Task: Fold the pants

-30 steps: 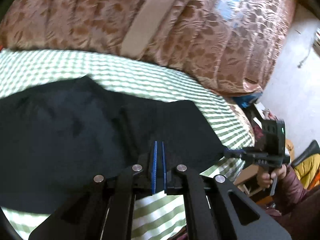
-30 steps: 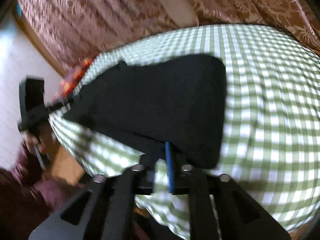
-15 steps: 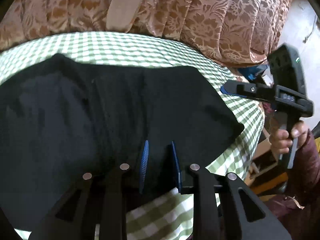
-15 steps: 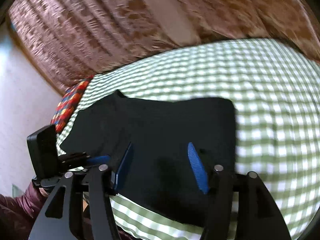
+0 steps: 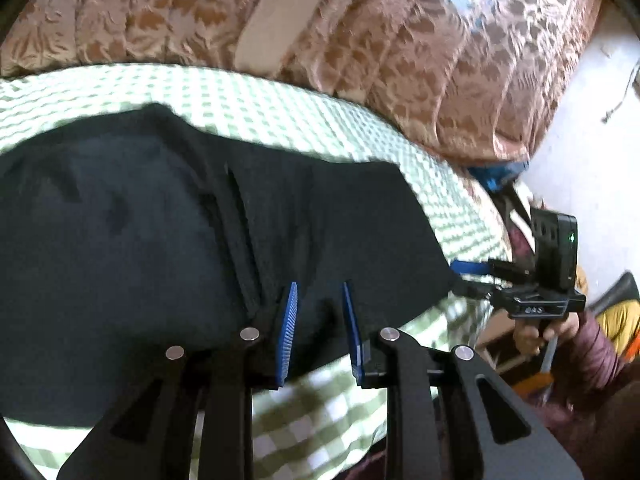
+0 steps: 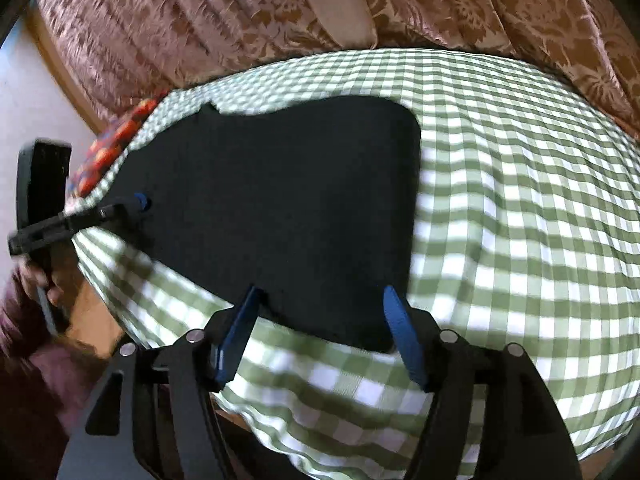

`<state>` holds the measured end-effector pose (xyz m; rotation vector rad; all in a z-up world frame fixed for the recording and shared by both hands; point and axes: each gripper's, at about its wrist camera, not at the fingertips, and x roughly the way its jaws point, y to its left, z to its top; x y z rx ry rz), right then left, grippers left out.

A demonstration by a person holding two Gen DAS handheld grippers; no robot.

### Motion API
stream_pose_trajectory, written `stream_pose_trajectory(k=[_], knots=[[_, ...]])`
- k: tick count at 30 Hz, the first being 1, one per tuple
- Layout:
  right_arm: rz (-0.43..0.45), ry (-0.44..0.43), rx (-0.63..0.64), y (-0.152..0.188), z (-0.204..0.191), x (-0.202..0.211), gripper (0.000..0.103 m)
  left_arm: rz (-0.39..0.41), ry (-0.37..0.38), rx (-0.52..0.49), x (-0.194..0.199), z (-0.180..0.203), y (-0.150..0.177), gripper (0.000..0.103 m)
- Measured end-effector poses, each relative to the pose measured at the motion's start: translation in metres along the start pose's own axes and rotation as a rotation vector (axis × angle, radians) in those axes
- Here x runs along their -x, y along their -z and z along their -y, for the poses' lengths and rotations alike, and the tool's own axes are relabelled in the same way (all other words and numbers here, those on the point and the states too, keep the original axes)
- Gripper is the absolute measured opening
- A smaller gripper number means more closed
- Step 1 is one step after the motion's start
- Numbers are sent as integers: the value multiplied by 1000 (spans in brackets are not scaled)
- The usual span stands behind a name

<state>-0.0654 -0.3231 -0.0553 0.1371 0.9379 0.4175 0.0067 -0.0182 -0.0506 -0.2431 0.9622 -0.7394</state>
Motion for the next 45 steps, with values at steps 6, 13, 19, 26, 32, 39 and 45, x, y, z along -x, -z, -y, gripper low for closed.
stream_pose_trajectory(k=[6, 13, 19, 26, 32, 39, 45], knots=[[154, -58, -64, -68, -13, -3, 65, 66, -68, 20, -14, -2, -32, 41], [184, 57, -196, -111, -1, -61, 64, 20, -255, -23, -46, -8, -39, 41], [246, 101, -116, -69, 1, -75, 62, 4, -238, 86, -54, -36, -16, 47], [258, 133, -94, -69, -2, -79, 63, 56, -322, 102, -31, -32, -17, 59], [251, 189, -73, -68, -12, -77, 68, 110, -438, 123, 2, -36, -12, 64], [257, 123, -23, -70, -50, -62, 62, 152, -511, 147, 30, -46, -2, 71], [175, -39, 107, -70, -109, -91, 49, 156, -531, 176, 41, -55, 5, 71]])
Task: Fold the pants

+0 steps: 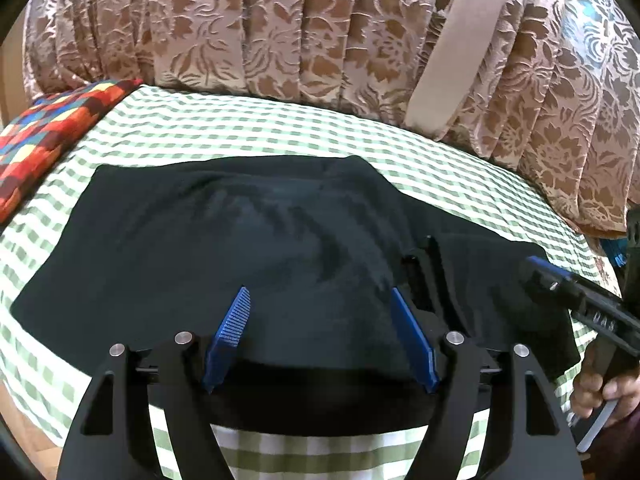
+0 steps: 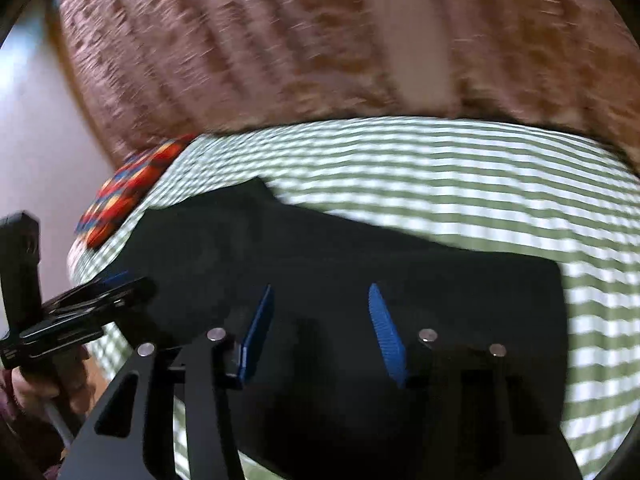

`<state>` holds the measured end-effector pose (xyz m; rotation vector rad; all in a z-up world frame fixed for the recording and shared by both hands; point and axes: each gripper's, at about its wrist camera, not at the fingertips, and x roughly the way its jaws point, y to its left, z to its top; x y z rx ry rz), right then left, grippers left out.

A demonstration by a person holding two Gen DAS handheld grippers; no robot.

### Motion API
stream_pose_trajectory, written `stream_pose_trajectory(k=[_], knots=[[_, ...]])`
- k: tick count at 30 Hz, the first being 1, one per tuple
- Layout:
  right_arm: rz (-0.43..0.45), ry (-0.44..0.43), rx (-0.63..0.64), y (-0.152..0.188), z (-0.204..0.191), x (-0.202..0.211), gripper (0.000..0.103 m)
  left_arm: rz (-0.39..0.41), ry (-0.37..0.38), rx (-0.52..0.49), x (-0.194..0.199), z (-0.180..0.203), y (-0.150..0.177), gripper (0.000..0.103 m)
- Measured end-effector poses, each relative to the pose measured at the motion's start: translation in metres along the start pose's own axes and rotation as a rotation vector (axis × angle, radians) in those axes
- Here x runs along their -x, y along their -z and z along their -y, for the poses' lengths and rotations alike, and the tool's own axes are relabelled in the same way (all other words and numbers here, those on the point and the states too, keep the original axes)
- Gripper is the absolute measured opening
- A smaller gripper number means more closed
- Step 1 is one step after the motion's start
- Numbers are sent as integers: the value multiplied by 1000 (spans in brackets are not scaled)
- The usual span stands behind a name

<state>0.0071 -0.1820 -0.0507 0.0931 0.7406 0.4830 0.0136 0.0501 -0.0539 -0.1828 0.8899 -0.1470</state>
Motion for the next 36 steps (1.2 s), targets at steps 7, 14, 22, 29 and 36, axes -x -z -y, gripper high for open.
stream_pose_trajectory(k=[7, 14, 22, 29, 36], knots=[[-128, -53, 150, 11, -61, -68, 54, -11, -29, 40, 1, -20, 5, 71], [-92, 18, 249, 21, -77, -72, 59, -21, -46, 80, 1, -36, 7, 71], [-31, -21, 180, 16, -77, -44, 70, -22, -52, 112, 5, -45, 12, 78], [82, -25, 65, 11, -46, 6, 78, 1, 69, 366, 28, -106, 21, 78], [86, 17, -62, 23, -1, 22, 78, 86, 62, 729, 66, -199, 52, 78]])
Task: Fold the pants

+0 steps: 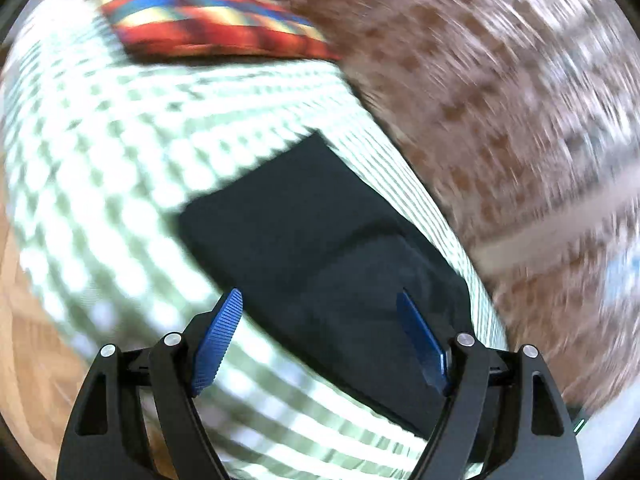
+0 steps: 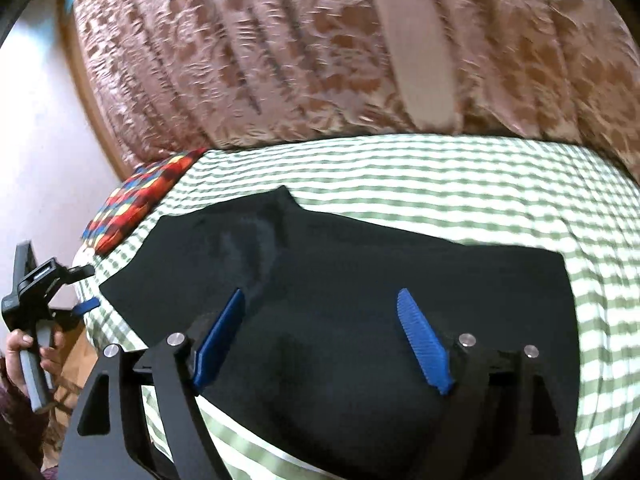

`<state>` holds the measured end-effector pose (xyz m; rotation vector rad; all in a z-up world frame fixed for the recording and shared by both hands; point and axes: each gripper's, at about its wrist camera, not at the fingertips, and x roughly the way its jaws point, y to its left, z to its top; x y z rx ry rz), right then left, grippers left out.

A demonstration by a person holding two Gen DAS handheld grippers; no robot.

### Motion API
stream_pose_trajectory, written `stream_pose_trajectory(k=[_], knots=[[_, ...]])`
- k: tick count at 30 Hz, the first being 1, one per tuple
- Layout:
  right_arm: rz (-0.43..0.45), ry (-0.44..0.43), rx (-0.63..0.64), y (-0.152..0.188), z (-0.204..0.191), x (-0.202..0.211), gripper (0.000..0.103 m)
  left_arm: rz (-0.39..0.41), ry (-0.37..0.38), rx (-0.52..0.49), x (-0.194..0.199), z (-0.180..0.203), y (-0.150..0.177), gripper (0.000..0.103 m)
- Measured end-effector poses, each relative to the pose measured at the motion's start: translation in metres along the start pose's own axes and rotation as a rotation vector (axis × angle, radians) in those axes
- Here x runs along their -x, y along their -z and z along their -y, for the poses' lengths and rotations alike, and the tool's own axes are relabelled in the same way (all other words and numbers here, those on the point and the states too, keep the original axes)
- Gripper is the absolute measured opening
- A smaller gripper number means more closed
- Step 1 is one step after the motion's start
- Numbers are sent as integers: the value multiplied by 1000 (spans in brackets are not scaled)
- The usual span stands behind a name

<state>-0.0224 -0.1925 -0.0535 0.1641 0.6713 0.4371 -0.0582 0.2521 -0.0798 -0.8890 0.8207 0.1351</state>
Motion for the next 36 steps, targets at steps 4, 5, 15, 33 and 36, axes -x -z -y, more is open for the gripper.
stream_pose_trajectory(k=[4, 5, 15, 33, 36], knots=[[-25, 1, -52, 8, 13, -2, 79, 16, 30, 165, 4, -30, -10, 78], [-28, 4, -51, 10, 14, -3, 79, 12, 38, 193, 2, -33, -12, 78], [-48, 23, -27, 19, 16, -15, 82, -14, -68, 185, -35, -33, -23, 48], [-47, -259, -108, -16, -1, 2, 88, -56, 328, -616, -8, 157, 55, 12], [-82, -478, -205, -29, -9, -4, 93, -113, 331, -724, -19, 180, 83, 12]])
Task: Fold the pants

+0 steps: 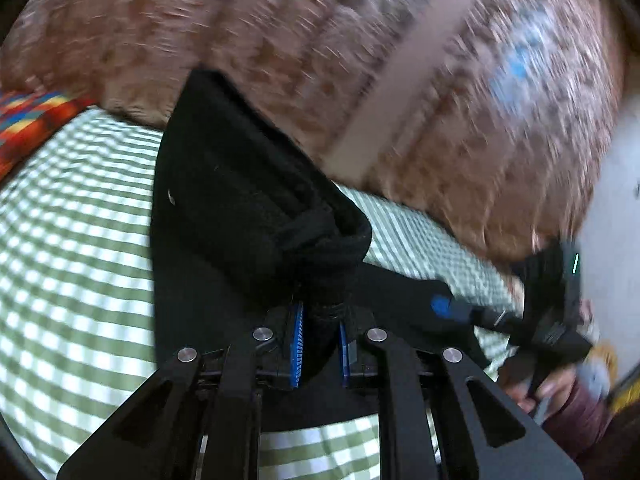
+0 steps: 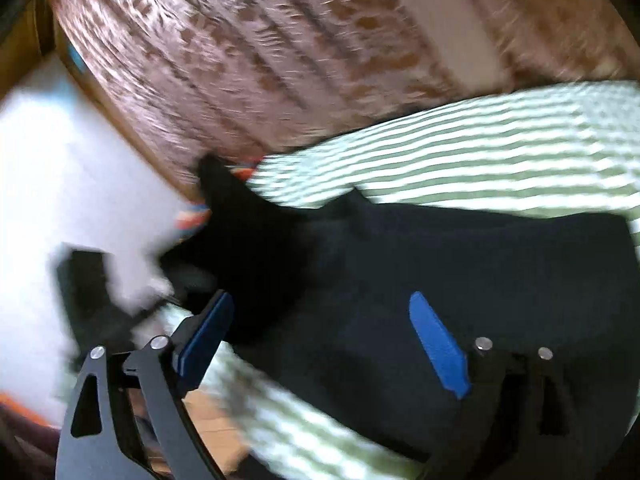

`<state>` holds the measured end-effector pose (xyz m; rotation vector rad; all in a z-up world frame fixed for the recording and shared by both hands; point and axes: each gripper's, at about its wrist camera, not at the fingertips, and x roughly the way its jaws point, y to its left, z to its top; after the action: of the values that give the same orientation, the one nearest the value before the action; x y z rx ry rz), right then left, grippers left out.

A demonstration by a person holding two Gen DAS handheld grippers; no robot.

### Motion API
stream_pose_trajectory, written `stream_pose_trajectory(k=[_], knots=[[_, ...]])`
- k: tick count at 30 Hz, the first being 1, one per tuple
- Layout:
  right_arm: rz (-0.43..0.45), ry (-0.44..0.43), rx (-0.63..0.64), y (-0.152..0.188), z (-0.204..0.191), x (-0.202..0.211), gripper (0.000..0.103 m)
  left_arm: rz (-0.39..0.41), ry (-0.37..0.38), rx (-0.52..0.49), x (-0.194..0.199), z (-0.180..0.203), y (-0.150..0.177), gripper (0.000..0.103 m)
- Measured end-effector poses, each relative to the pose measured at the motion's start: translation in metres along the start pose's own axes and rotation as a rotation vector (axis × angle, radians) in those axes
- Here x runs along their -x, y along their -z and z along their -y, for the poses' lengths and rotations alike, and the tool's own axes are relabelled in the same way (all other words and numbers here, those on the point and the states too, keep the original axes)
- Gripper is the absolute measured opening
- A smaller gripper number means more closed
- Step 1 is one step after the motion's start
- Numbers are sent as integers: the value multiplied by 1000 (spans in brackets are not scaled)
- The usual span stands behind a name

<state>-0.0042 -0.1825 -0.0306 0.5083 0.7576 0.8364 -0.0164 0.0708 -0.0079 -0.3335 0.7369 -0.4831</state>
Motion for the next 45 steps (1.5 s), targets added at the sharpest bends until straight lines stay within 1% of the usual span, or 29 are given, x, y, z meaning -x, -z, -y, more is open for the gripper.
stream_pose_trajectory(k=[2, 4, 8, 9, 10, 12, 13, 14, 15, 16, 17, 18, 19, 20, 21, 23, 24, 25, 26, 28, 30, 32, 35, 39, 43, 45], knots=[[-25, -103, -72, -7, -2, -11, 95, -40, 8, -45, -12, 14, 6, 12], [-50, -151, -120, -16, -2, -23, 95, -63, 15, -85, -18, 24, 10, 12], [-104, -128, -164, -26, 4, -54, 95, -82, 34, -140, -24, 38, 16, 12], [-119, -116, -177, -27, 8, -61, 95, -85, 37, -150, -24, 38, 17, 12], [-140, -85, -186, -27, 10, -70, 93, -87, 40, -158, -24, 40, 18, 12], [-170, -88, -178, -28, 13, -81, 71, -87, 39, -171, -25, 42, 18, 12], [-187, -88, -166, -28, 12, -87, 53, -86, 39, -176, -22, 42, 21, 12], [-189, -87, -157, -29, 11, -89, 40, -89, 36, -181, -21, 42, 22, 12], [-191, -82, -144, -30, 9, -90, 35, -98, 30, -184, -22, 42, 23, 12], [-192, -78, -132, -31, 7, -90, 25, -105, 25, -195, -22, 42, 24, 12], [-195, -87, -126, -33, 4, -91, 21, -104, 20, -206, -20, 43, 25, 13], [-193, -91, -118, -33, 2, -90, 19, -102, 24, -206, -17, 41, 24, 17], [-187, -91, -105, -34, 0, -89, 17, -99, 51, -189, -12, 38, 22, 22], [-179, -102, -97, -35, -3, -85, 17, -89, 106, -149, -3, 31, 18, 31], [-173, -112, -97, -37, -5, -83, 17, -73, 136, -116, 7, 25, 15, 38], [-159, -130, -91, -40, -10, -77, 16, -23, 180, -36, 30, 8, 9, 40], [-155, -135, -87, -40, -13, -75, 16, 1, 186, 9, 40, -3, 6, 40], [-152, -139, -83, -41, -16, -73, 16, 22, 175, 49, 48, -13, 4, 40], [-147, -145, -75, -42, -21, -69, 16, 41, 137, 98, 56, -29, 2, 40], [-137, -154, -61, -43, -27, -61, 16, 55, 92, 143, 61, -44, 0, 40], [-123, -160, -40, -46, -35, -51, 16, 67, 85, 199, 62, -60, -2, 40], [-106, -161, -13, -52, -42, -38, 16, 65, 90, 235, 56, -67, -4, 40], [-81, -148, 33, -57, -49, -14, 16, 52, 123, 251, 43, -65, -9, 40], [-43, -116, 74, -61, -46, 22, 16, 0, 183, 230, 16, -49, -14, 40], [-4, -54, 98, -60, -26, 60, 16, -81, 255, 174, -13, -20, -11, 40], [7, -6, 95, -54, -7, 78, 16, -147, 305, 135, -29, -2, -5, 40]])
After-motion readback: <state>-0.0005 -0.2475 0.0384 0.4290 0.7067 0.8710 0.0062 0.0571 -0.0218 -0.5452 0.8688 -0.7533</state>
